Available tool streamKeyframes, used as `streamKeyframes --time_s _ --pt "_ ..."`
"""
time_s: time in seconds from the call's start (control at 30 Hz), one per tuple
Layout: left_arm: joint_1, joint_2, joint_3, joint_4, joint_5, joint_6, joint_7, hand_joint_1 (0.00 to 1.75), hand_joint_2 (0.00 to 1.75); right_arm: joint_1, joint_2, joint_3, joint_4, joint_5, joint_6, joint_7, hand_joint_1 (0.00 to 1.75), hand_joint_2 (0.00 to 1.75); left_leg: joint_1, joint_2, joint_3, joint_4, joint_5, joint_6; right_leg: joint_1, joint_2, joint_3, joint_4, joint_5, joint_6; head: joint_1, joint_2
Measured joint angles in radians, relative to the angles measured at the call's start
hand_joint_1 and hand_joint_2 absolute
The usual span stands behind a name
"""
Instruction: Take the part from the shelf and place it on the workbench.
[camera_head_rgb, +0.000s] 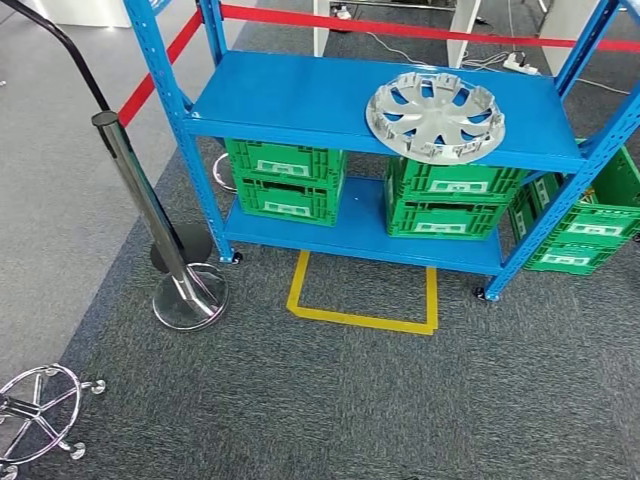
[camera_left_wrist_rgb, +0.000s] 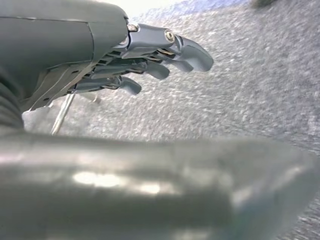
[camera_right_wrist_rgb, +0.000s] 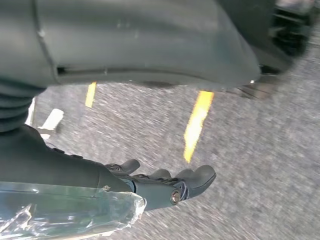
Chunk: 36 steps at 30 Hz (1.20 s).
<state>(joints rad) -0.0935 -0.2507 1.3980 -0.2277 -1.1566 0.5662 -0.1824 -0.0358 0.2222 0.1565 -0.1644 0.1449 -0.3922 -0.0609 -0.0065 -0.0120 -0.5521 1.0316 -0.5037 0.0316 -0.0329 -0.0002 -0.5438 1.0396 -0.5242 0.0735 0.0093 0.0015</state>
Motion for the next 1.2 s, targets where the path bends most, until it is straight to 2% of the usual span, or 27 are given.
streamKeyframes --time_s 0.03,0.07,0.1,0.4,0.8,0.93,1.13,1.2 --pt "-0.001 0.001 0.000 0.000 -0.003 0.003 -0.002 0.00 0.00 -0.001 0.000 0.000 0.000 0.001 0.002 0.002 0.00 0.00 -0.003 0.000 -0.001 0.002 -0.001 -0.002 0.001 0.001 0.005 -0.008 -0.004 -0.007 -0.001 0.000" --pt "-0.001 0.000 0.000 0.000 -0.007 0.005 -0.003 0.00 0.00 -0.001 0.000 0.000 0.000 0.002 0.004 0.006 0.00 0.00 -0.004 0.000 -0.002 0.002 -0.001 -0.003 0.002 0.002 0.008 -0.012 -0.004 -0.017 -0.003 0.000" --pt "-0.001 0.000 0.000 0.000 -0.009 0.006 -0.003 0.00 0.00 0.000 0.000 0.000 0.000 0.001 0.007 0.013 0.00 0.00 -0.004 0.000 -0.001 0.000 0.000 -0.004 0.003 0.003 0.007 -0.011 -0.003 -0.021 -0.005 0.000" --pt "0.000 -0.001 0.000 0.000 -0.012 0.001 0.000 0.00 0.00 0.000 0.000 -0.006 0.000 -0.001 0.006 0.029 0.00 0.00 0.002 0.000 0.001 -0.008 0.002 -0.018 0.009 0.002 0.008 -0.011 -0.008 -0.027 -0.005 0.000" --pt "0.000 -0.001 0.000 0.000 -0.020 -0.010 0.021 0.00 0.00 0.001 0.000 -0.010 0.000 0.000 0.006 0.030 0.00 0.00 0.001 0.000 0.001 -0.008 0.003 -0.020 0.008 0.002 0.009 -0.013 -0.004 -0.032 -0.005 0.000" --pt "0.000 -0.002 0.000 0.000 -0.020 -0.013 0.016 0.00 1.75 0.001 0.000 -0.013 0.000 -0.001 0.005 0.030 0.00 1.75 0.001 0.000 0.001 -0.007 0.003 -0.020 0.008 0.002 0.009 -0.013 -0.004 -0.032 -0.005 0.000" --pt "0.000 -0.003 0.000 0.000 -0.016 -0.026 0.009 0.00 1.75 0.001 0.000 -0.015 0.000 -0.007 -0.007 0.020 0.00 1.75 0.001 0.000 0.001 -0.007 0.003 -0.020 0.008 0.002 0.009 -0.013 -0.004 -0.032 -0.005 0.000" --pt "0.000 -0.005 0.000 0.000 -0.015 -0.023 0.005 0.00 0.87 0.001 0.000 -0.019 0.000 -0.013 -0.007 0.010 0.00 0.87 0.001 0.000 0.001 -0.007 0.003 -0.020 0.008 0.002 0.009 -0.013 -0.004 -0.032 -0.005 0.000"
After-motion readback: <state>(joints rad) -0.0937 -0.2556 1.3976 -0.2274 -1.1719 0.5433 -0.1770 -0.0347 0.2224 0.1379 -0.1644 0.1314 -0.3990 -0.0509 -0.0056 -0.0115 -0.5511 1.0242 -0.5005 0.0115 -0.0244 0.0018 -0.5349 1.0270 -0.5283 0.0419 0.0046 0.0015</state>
